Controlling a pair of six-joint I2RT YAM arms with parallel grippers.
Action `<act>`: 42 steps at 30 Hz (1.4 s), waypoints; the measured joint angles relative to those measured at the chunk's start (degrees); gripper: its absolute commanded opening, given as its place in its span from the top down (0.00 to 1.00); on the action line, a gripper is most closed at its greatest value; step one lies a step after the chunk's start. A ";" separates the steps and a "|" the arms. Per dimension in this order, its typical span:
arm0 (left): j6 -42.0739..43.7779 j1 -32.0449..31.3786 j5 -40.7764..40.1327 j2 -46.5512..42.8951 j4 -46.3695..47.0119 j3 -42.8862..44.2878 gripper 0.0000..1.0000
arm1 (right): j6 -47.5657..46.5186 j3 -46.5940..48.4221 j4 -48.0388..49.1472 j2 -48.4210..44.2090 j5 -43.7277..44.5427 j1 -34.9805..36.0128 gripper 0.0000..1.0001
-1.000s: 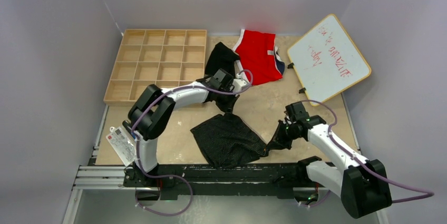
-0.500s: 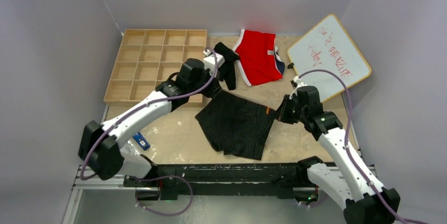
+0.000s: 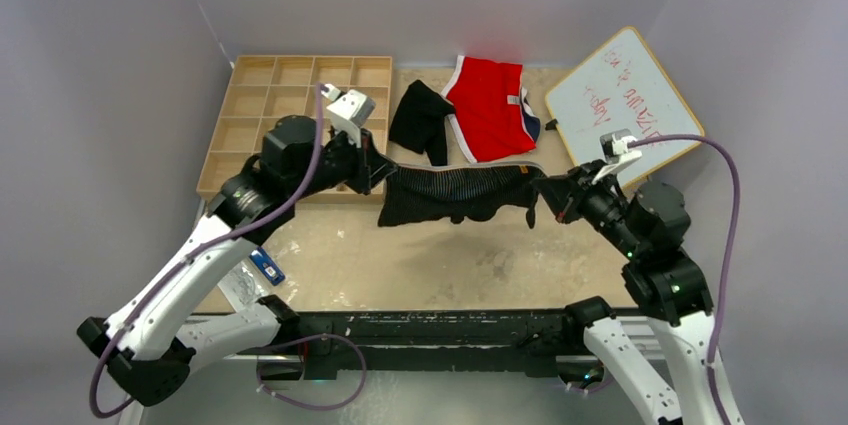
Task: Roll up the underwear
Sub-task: Flatten out the underwear at the center of the board.
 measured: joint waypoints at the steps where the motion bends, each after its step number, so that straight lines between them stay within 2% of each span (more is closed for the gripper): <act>1: -0.63 -0.02 0.24 -1.01 -1.64 1.01 1.00 | -0.66 1.05 -0.66 -0.37 -1.44 0.00 1.00; 6: -4.85 0.00 4.39 -6.40 -7.85 3.28 1.00 | -4.87 11.34 -8.35 -0.57 -9.62 0.00 1.00; 9: -7.41 -0.02 6.88 -7.41 -10.16 3.39 1.00 | -6.58 18.60 -12.87 2.23 -10.84 0.00 1.00; 11: -8.33 -0.02 6.56 -6.36 -10.67 3.23 1.00 | -6.54 18.93 -13.81 4.59 -10.27 0.00 1.00; 15: -9.20 -0.02 3.39 2.54 -7.93 0.63 1.00 | -4.61 10.23 -13.03 15.58 -7.80 0.00 1.00; 19: -9.09 0.00 -1.07 18.99 -2.99 -1.64 1.00 | -3.04 -0.35 -8.90 29.99 -2.43 0.00 1.00; 22: -8.92 0.02 -4.42 28.61 -0.09 -2.84 1.00 | -2.93 -2.80 -8.09 35.85 2.62 -0.02 1.00; 28: -7.54 0.04 -11.04 36.09 4.68 -1.25 1.00 | -2.99 -0.22 -2.69 39.26 9.79 -0.09 1.00; 33: -3.78 0.22 -14.25 38.36 7.21 2.16 1.00 | -3.89 6.88 -2.19 48.26 15.47 -0.61 0.96; 42: 2.60 0.96 -14.71 45.18 7.87 8.87 1.00 | -6.01 14.93 -3.56 58.38 17.49 -3.48 1.00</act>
